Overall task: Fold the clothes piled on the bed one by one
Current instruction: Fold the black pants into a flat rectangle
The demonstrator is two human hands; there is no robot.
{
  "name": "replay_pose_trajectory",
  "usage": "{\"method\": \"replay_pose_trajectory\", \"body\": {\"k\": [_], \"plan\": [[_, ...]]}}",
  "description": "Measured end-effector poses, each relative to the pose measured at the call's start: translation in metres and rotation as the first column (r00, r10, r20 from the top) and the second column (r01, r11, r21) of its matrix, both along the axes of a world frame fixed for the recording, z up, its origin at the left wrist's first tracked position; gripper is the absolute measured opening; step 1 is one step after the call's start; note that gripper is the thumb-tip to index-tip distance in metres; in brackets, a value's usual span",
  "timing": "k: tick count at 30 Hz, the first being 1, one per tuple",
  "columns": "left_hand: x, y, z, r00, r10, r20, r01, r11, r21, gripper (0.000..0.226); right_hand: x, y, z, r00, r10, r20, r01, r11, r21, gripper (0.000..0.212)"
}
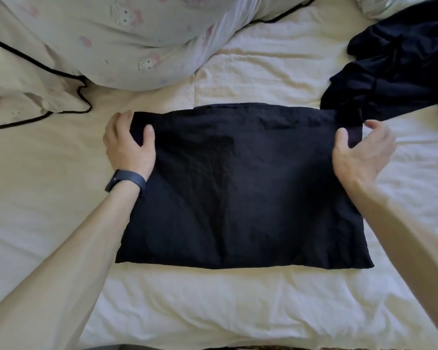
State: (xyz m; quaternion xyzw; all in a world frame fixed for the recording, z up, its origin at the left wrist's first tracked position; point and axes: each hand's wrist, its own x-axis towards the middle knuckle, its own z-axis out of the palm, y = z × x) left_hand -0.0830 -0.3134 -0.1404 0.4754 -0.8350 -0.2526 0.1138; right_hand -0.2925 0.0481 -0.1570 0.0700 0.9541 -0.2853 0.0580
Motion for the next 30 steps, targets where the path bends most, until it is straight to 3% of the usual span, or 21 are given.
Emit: {"method": "replay_pose_trajectory", "body": {"k": [2, 4, 6, 8, 10, 12, 13, 16, 19, 23, 30], "plan": [[0.016, 0.048, 0.002, 0.979, -0.195, 0.057, 0.201, 0.972, -0.123, 0.059, 0.054, -0.014, 0.007, 0.97, 0.24, -0.048, -0.239, 0.97, 0.037, 0.058], [0.039, 0.106, 0.0, 0.933, -0.336, 0.132, 0.348, 0.934, -0.085, 0.063, 0.113, -0.03, 0.008, 0.876, 0.479, -0.056, -0.474, 0.877, 0.082, 0.058], [0.064, 0.153, -0.008, 0.8, -0.543, 0.255, 0.562, 0.827, -0.002, 0.063, 0.163, -0.045, 0.004, 0.728, 0.686, -0.022, -0.675, 0.721, 0.156, 0.059], [0.09, 0.157, -0.022, 0.664, -0.628, 0.406, 0.675, 0.737, 0.036, 0.06, 0.177, -0.05, -0.005, 0.597, 0.8, 0.054, -0.784, 0.568, 0.25, 0.06], [0.114, 0.122, -0.032, 0.698, -0.47, 0.54, 0.509, 0.856, 0.087, 0.058, 0.158, -0.033, -0.016, 0.638, 0.744, 0.197, -0.759, 0.566, 0.322, 0.06], [0.138, 0.075, -0.034, 0.713, -0.236, 0.661, 0.274, 0.961, 0.048, 0.059, 0.124, -0.001, -0.022, 0.774, 0.544, 0.324, -0.633, 0.672, 0.385, 0.064], [0.148, 0.055, -0.031, 0.697, -0.186, 0.693, 0.234, 0.972, 0.025, 0.061, 0.109, 0.016, -0.021, 0.818, 0.451, 0.357, -0.57, 0.716, 0.402, 0.066], [0.142, 0.044, -0.015, 0.753, -0.238, 0.614, 0.338, 0.94, -0.05, 0.061, 0.105, 0.037, -0.006, 0.852, 0.432, 0.296, -0.523, 0.735, 0.431, 0.069], [0.087, 0.1, -0.007, 0.792, -0.405, 0.457, 0.486, 0.871, -0.07, 0.066, 0.143, 0.001, 0.003, 0.761, 0.608, 0.225, -0.642, 0.658, 0.392, 0.065], [0.019, 0.168, -0.018, 0.646, -0.647, 0.405, 0.703, 0.711, 0.012, 0.062, 0.16, -0.059, -0.009, 0.654, 0.738, 0.17, -0.736, 0.567, 0.37, 0.06], [-0.031, 0.13, -0.069, 0.676, -0.596, 0.434, 0.685, 0.725, -0.072, 0.067, 0.091, -0.072, -0.051, 0.668, 0.736, 0.115, -0.706, 0.577, 0.409, 0.06]]}}
